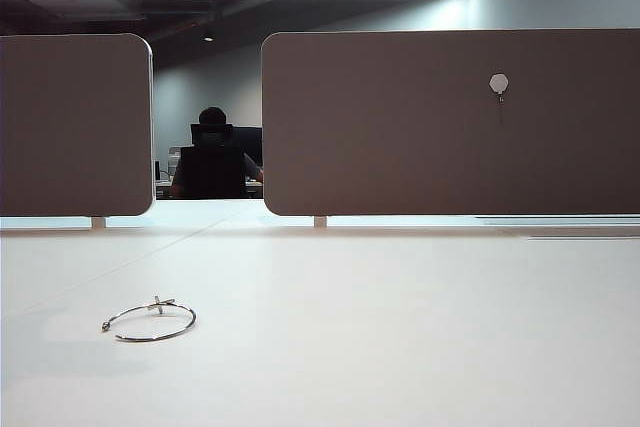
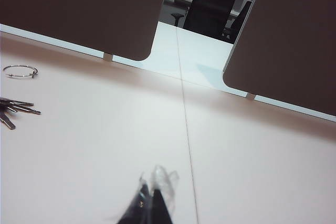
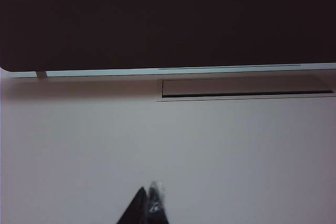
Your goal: Hang the earring on the hook.
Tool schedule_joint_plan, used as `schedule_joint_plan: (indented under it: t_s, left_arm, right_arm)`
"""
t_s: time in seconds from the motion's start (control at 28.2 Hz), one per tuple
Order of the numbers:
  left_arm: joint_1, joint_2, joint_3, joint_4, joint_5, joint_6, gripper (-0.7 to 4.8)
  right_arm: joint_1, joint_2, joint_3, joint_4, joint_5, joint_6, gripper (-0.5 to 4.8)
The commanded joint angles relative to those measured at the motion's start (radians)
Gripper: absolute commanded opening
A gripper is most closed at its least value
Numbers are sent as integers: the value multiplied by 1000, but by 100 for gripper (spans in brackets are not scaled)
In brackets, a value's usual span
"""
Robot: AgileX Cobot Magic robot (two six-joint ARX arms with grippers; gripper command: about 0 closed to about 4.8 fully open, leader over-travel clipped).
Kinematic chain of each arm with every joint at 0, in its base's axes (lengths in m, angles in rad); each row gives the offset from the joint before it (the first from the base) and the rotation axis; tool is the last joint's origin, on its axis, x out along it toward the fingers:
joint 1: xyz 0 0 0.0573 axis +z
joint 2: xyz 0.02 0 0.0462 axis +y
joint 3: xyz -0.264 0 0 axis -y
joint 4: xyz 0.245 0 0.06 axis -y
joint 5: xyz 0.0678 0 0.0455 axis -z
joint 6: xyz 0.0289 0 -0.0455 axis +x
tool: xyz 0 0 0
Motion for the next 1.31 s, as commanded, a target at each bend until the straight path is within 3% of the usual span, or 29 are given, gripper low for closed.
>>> schedule_joint_plan:
  t_s: [0.04, 0.18, 0.32, 0.43, 0.46, 0.53, 0.57, 0.71, 0.78, 0.96, 1.31]
  left_arm:
    - [0, 0, 0, 13, 0, 23, -5]
    - [0, 0, 0, 20, -6, 27, -5]
    - [0, 0, 0, 21, -8, 114, -5]
    - [0, 0, 8, 22, 21, 89, 16]
    - [0, 0, 14, 21, 31, 80, 90]
    - [-1, 0, 30, 20, 46, 71, 447]
    - [-1, 0, 39, 20, 45, 65, 479]
    - [-2, 1, 108, -8, 63, -53, 479]
    - [-2, 1, 145, -27, 103, -95, 479]
    - [-2, 18, 254, -144, 257, -116, 479]
    - [-3, 114, 304, -134, 410, -116, 479]
  right_arm:
    - [1, 0, 2, -2, -6, 1, -6]
    - [1, 0, 2, -19, -7, 2, -6]
    - [1, 0, 2, -19, -39, 2, -6]
    - [1, 0, 18, -22, -109, 41, -3]
    - [1, 0, 34, -31, -131, 85, 1]
    - [1, 0, 89, -48, -167, 234, 26]
    - [1, 2, 116, -54, -192, 266, 62]
    - [1, 37, 250, -55, -279, 222, 344]
    - [1, 83, 314, -63, -325, 195, 442]
    - [4, 258, 446, -134, -515, 152, 463]
    - [263, 565, 586, -183, -468, 145, 463]
